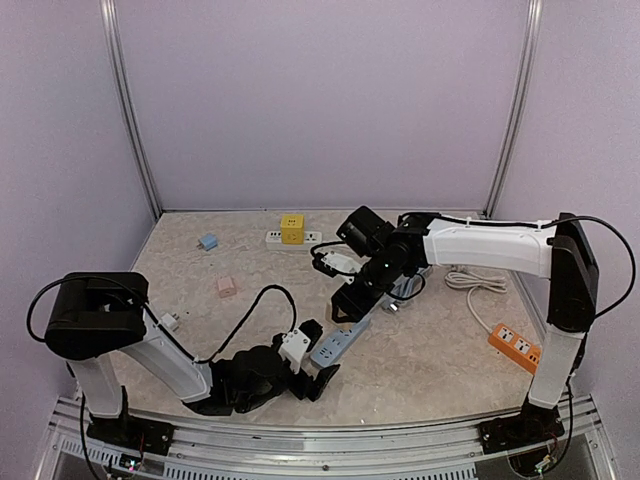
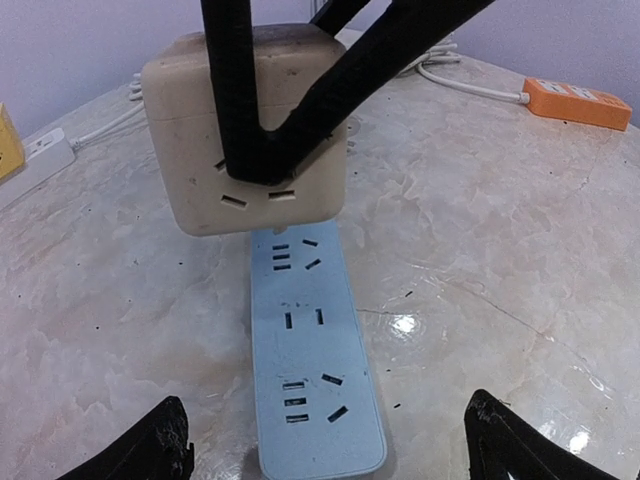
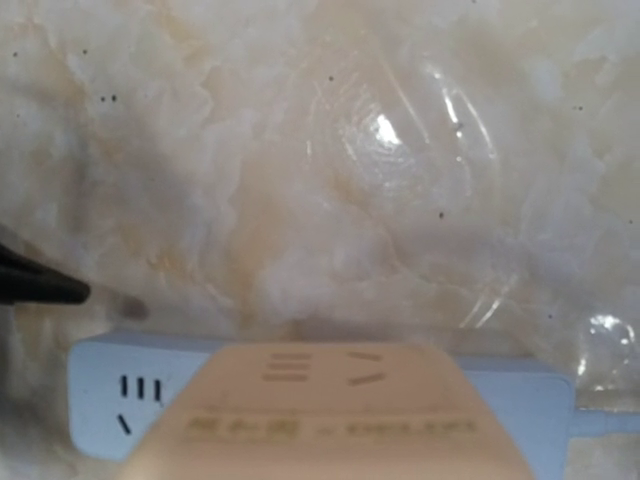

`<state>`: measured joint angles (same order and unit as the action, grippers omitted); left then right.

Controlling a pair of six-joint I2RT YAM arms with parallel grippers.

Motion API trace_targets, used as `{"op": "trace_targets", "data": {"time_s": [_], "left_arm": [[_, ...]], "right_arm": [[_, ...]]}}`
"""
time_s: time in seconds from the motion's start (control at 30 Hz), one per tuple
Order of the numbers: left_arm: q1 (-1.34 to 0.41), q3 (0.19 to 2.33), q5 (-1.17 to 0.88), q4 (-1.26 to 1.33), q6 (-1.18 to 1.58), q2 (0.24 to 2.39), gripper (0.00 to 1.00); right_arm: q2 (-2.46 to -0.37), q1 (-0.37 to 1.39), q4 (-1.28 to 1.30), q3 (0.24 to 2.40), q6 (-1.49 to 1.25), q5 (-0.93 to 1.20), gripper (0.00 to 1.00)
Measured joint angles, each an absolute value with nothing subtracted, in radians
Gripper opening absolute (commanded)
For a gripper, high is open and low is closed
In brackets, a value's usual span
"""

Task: Insert the plug
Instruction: Insert the plug into the socket slot.

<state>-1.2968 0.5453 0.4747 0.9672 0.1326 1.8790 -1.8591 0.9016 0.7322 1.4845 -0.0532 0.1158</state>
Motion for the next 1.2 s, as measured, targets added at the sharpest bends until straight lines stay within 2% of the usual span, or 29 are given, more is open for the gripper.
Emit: {"op": "trace_targets", "data": {"time_s": [0.63,1.2], "left_arm": [[-1.297,0.624,0.506,0.904,0.131,1.922,0.83],[-1.296,0.595,0.563,0.909,0.148,1.923,0.8]], "right_arm": [[-1.868,0.902,0.688,1.421,-0.065,0.093,0.0],[-1.87,0.902,0.668,1.414,-0.071,0.099,0.0]]}}
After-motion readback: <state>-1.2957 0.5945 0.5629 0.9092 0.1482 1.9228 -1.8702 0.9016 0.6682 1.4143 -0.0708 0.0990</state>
